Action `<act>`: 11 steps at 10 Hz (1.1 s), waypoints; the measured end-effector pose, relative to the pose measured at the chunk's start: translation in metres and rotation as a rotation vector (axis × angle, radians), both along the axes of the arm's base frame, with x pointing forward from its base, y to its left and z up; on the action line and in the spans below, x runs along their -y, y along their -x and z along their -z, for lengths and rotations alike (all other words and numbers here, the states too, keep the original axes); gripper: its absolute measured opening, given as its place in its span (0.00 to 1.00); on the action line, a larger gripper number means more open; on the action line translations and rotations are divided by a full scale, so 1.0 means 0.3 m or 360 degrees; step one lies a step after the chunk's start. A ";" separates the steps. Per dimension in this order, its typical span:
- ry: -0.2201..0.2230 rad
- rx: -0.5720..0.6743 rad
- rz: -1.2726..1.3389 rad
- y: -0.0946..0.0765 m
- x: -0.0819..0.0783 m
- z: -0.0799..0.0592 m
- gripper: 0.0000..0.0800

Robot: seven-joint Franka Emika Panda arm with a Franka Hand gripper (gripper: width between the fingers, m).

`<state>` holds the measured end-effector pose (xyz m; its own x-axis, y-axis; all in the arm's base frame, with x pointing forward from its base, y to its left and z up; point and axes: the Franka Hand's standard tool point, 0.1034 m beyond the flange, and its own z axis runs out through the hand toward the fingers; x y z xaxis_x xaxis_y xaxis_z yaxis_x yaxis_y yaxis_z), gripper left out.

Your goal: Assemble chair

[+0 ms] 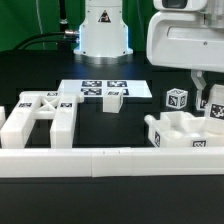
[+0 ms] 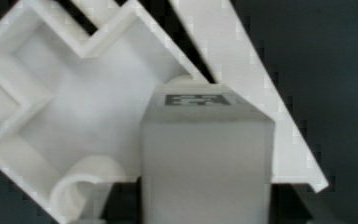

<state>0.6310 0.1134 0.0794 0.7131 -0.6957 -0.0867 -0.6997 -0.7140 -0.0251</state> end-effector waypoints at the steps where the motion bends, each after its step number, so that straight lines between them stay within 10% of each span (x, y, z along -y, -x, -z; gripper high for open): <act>1: 0.0010 -0.0002 0.0124 0.001 0.001 -0.001 0.36; 6: 0.0032 -0.0006 0.0492 0.004 0.000 -0.002 0.36; 8: 0.0024 0.0007 0.0360 0.003 -0.008 -0.009 0.73; 11: 0.0010 0.0047 -0.0067 0.000 -0.011 -0.007 0.81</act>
Offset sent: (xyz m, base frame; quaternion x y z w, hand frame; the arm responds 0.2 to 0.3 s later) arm -0.0043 -0.0041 -0.0006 -0.0138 0.0312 0.2131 0.9764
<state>0.6309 0.1166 0.0816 0.7440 -0.6653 -0.0609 -0.6679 -0.7431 -0.0411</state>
